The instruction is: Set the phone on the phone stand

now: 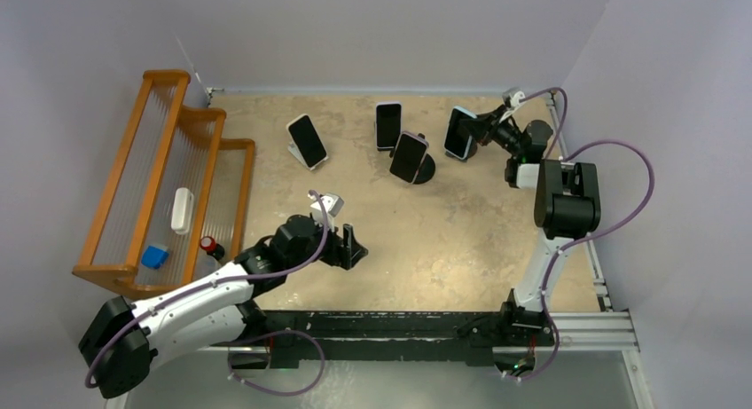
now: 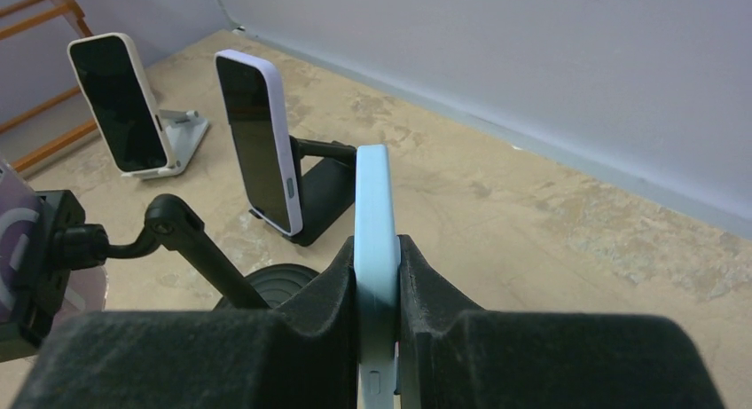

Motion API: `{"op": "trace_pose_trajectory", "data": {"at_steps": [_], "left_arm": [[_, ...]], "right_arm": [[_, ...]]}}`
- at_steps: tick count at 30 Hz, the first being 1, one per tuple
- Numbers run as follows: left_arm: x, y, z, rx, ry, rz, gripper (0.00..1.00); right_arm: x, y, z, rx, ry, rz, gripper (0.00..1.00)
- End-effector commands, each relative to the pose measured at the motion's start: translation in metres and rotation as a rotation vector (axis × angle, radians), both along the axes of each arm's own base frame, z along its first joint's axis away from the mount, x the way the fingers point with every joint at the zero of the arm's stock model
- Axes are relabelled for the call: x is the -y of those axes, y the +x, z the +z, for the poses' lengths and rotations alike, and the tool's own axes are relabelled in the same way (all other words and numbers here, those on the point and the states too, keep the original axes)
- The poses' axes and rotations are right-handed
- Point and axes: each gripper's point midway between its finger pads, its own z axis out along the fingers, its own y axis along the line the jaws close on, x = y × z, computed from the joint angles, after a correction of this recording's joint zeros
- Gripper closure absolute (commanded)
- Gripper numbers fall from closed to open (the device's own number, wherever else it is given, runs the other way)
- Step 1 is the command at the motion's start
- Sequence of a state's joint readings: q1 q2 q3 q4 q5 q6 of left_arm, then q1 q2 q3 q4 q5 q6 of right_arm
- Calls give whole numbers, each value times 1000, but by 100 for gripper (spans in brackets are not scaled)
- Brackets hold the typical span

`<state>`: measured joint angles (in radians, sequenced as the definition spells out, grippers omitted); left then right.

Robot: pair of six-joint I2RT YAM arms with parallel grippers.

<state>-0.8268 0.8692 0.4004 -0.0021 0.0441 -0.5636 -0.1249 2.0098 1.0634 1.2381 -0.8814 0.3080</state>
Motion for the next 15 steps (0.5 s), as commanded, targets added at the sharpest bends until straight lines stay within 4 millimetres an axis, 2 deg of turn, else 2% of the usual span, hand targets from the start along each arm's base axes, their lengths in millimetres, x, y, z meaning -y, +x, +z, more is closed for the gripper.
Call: {"op": "trace_pose_trajectory", "data": {"at_steps": [1,10,15], "left_arm": [[10,12,15,57,-19,-10,27],[15,15,12,60,-3,-26,27],[17,16,13,59,-4,-28,27]], "right_arm": [[8,6,59,215,-13,-6,100],[19,16,47,204,-38,0,100],[18,20,29,178,-41,28,100]]}}
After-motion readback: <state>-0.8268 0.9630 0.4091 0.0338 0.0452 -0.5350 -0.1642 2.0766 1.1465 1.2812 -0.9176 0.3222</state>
